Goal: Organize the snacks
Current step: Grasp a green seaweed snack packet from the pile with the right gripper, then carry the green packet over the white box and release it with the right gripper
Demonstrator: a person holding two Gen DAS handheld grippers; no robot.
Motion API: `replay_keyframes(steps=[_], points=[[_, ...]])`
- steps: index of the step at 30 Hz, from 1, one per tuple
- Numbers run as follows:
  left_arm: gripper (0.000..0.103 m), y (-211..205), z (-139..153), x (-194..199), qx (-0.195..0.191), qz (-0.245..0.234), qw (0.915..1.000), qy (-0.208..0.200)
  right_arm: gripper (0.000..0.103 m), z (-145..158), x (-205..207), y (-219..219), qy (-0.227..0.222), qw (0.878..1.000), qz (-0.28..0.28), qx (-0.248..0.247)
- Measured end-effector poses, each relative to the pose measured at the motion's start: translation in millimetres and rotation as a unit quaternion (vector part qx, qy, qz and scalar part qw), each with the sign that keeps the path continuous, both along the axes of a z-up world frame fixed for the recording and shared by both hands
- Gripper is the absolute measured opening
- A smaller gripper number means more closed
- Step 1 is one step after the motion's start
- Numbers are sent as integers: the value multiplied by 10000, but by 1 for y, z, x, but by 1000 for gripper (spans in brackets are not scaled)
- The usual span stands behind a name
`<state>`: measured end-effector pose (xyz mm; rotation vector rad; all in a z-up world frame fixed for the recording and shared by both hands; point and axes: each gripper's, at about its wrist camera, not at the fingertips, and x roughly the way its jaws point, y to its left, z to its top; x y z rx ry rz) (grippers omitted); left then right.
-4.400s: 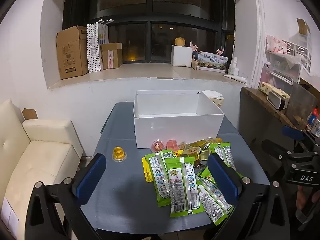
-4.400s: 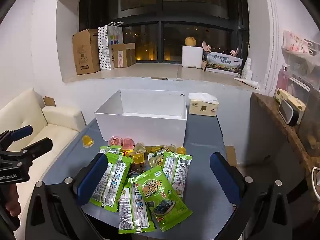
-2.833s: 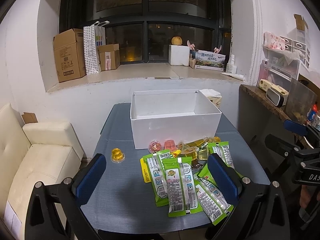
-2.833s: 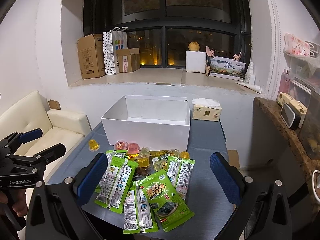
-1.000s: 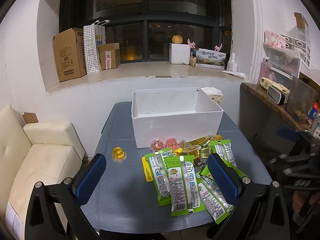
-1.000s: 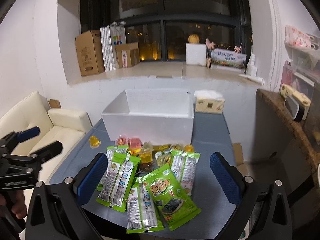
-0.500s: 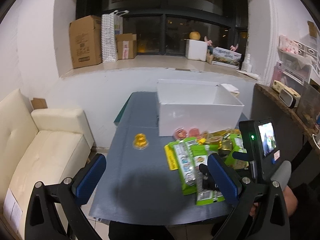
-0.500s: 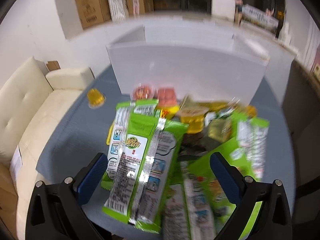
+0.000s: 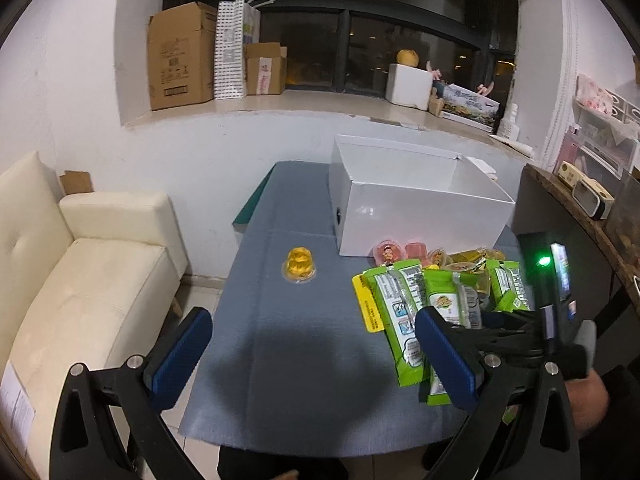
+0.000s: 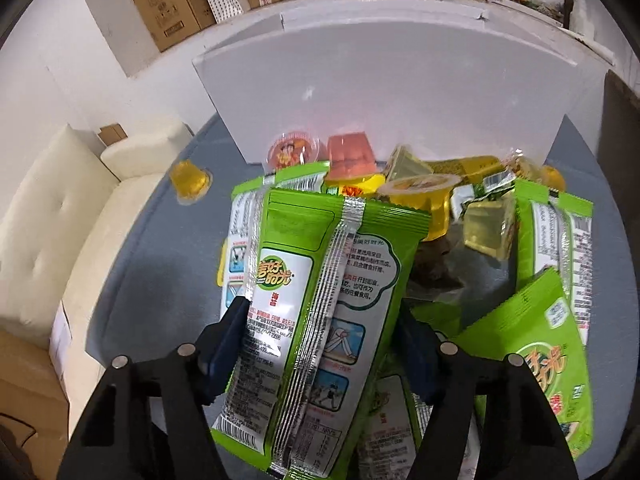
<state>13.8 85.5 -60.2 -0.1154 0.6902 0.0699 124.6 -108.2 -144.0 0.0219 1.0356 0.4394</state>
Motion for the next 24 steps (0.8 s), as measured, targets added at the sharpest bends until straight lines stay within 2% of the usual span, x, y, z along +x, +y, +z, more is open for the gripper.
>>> replay_keyframes(steps=[4, 8, 12, 16, 21, 22, 23, 24], points=[[103, 2, -7, 21, 162, 29, 9998, 54, 73, 30, -8, -15, -321, 9994, -60, 141], [103, 9, -25, 56, 163, -104, 9996, 206, 73, 58, -16, -33, -605, 9973, -133, 403], [103, 20, -50, 102, -20, -154, 9988, 472, 73, 81, -30, -51, -898, 9939, -182, 605], [103, 23, -70, 140, 121, -170, 9979, 619, 73, 87, -38, -59, -1023, 9920, -230, 709], [102, 33, -100, 177, 215, -73, 9940, 1069, 73, 86, -35, -65, -1031, 9914, -347, 726], [94, 34, -104, 181, 173, -115, 9937, 1102, 73, 85, -35, -66, -1025, 9914, -358, 726], [77, 34, -110, 185, 166, -144, 9927, 1187, 73, 83, -34, -64, -1022, 9916, -357, 705], [70, 34, -114, 187, 149, -149, 9920, 1245, 73, 81, -35, -65, -1029, 9918, -367, 657]])
